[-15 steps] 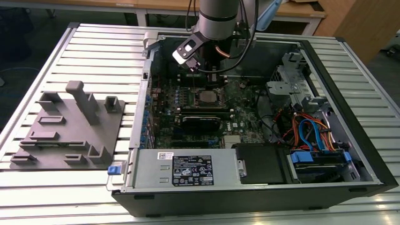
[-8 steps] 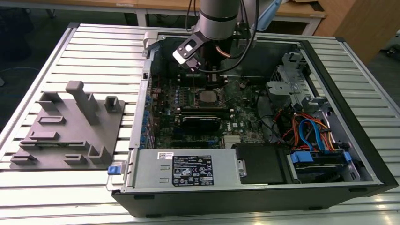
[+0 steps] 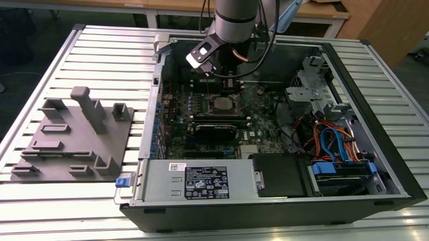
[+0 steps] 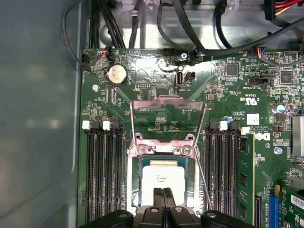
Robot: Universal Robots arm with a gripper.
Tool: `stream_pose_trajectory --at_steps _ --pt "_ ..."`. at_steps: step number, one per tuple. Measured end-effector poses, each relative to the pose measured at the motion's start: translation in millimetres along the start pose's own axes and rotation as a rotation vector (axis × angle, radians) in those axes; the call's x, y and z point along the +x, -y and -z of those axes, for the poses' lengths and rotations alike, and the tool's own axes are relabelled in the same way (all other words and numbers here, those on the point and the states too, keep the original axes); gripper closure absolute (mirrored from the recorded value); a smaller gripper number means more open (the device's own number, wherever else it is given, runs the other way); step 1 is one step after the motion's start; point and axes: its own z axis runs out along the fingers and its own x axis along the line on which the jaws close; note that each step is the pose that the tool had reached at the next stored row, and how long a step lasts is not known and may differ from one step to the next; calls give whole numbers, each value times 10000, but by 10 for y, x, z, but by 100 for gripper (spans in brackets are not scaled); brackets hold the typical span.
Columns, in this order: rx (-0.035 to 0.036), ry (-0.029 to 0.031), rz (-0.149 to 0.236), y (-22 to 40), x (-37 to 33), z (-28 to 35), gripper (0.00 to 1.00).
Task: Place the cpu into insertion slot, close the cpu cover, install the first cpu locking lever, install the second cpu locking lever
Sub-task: 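Close the cpu cover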
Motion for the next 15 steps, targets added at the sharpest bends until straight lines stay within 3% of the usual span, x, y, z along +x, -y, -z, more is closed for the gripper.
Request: stream_pose_trajectory --at_steps 15 --pt "-1 1 1 -1 1 46 90"
